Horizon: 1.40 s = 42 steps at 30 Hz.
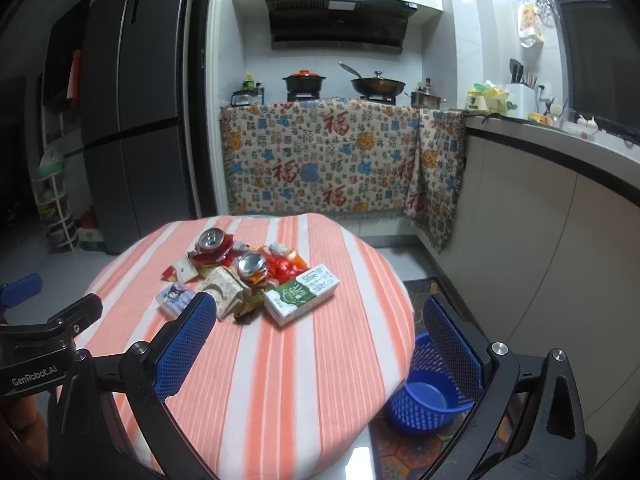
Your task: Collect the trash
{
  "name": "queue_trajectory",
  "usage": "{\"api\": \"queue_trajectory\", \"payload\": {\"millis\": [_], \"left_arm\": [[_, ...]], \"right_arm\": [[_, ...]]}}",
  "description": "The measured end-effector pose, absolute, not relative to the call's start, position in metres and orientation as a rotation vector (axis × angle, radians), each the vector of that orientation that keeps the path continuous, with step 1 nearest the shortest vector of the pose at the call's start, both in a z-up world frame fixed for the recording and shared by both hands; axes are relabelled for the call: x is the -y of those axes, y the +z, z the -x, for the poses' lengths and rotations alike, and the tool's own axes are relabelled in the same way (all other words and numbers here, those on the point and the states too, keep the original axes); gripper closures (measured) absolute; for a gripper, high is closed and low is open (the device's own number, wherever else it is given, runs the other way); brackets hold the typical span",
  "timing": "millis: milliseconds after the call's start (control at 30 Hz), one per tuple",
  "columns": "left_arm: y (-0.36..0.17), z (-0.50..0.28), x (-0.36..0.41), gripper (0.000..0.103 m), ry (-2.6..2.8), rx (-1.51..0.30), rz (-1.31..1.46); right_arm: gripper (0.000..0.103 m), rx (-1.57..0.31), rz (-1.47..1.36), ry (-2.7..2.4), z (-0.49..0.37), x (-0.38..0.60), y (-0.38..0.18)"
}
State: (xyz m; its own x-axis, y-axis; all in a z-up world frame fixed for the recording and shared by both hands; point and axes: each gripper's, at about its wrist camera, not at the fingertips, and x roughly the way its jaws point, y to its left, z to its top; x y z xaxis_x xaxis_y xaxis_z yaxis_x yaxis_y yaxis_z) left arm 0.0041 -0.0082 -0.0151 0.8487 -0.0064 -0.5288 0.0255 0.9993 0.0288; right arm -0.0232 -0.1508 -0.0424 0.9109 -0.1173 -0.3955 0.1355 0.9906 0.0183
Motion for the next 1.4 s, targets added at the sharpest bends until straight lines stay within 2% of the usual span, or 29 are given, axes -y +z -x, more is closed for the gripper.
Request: {"api": "queue_trajectory", "payload": {"millis": [1400], "left_arm": [[-0.0149,-0.0071,0.0093,0.0,-0.016,-0.567,-0.041]], "right_arm": [[0.0,-0.411,-0.04,-0.131,0.023,0.1542,-0.0434]]}}
